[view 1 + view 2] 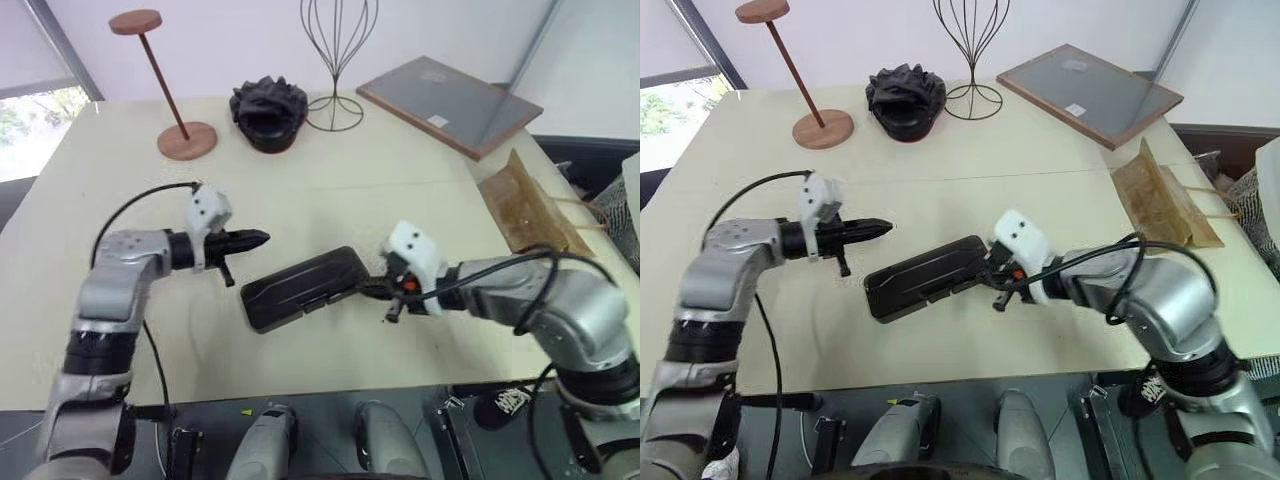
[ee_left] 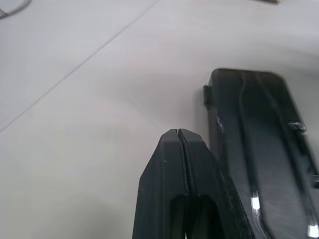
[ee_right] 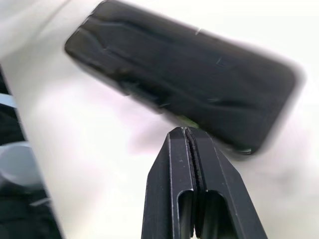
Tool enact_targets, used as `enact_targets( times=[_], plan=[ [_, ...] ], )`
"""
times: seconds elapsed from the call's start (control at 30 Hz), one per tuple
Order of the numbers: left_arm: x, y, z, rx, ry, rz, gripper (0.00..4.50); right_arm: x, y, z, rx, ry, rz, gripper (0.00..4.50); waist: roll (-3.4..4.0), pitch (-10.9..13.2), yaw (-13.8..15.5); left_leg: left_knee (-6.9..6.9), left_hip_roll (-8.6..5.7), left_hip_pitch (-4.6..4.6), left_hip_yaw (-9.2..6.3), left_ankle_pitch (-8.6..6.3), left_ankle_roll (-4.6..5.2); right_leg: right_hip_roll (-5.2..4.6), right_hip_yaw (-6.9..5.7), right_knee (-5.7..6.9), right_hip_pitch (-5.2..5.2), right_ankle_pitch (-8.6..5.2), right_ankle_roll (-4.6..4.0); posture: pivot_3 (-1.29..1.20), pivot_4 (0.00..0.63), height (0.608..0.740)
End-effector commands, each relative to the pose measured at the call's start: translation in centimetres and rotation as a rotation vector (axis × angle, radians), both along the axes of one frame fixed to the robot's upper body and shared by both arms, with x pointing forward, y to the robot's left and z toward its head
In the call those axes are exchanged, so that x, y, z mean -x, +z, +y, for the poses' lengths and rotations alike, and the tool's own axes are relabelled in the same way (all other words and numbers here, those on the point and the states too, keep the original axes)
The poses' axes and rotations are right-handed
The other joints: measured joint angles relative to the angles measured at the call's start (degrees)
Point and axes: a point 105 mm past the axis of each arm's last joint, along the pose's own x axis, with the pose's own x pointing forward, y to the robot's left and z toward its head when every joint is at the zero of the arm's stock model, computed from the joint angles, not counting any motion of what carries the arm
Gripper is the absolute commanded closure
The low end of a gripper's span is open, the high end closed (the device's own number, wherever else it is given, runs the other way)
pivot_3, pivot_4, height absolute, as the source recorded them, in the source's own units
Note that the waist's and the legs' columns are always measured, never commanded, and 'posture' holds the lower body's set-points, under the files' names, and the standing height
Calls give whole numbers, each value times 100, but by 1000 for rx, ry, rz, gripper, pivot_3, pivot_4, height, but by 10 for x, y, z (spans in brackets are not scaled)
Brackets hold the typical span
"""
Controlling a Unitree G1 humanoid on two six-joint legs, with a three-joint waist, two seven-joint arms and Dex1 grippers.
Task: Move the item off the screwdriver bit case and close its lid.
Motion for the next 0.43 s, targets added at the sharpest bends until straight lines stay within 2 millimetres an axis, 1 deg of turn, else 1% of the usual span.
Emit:
enact_targets(
  times=[0.03,0.07,0.1,0.2,0.27,0.33,0.43],
  plan=[
    [24,18,4,28,23,-24,4500,-5,20,-9,4,36,-103,4479,-11,13,8,0,0,0,1,0,0,0,0,-1,0,0,0,0,150,740],
    [36,17,8,34,34,-4,4500,-4,23,-14,19,48,-124,4479,-9,17,9,0,0,-3,1,0,0,-1,0,-4,-1,0,0,0,150,740],
    [44,15,9,36,42,11,4500,-4,25,-17,29,57,-137,4479,-8,23,3,0,0,-4,4,0,-1,-5,1,-6,-1,1,0,0,150,740],
    [65,10,13,44,74,61,4500,-10,28,-29,43,48,-156,4479,-13,29,16,4,0,-6,12,-9,-16,-8,2,-12,-2,1,0,0,150,740],
    [78,10,15,62,105,76,4500,-14,34,-38,52,34,-179,4479,-12,32,16,6,1,-9,13,-9,-18,-8,2,-14,-1,0,-1,0,150,740],
    [84,10,15,87,125,79,4500,-18,38,-44,53,25,-197,4479,-13,33,26,7,0,-9,16,-9,-18,-11,3,-16,-1,-1,-3,0,150,740],
    [82,8,12,116,141,89,4500,-25,40,-50,52,14,-211,4479,-13,33,60,12,0,-8,18,-9,-19,-11,2,-18,4,-2,-6,0,150,740]
  ],
)
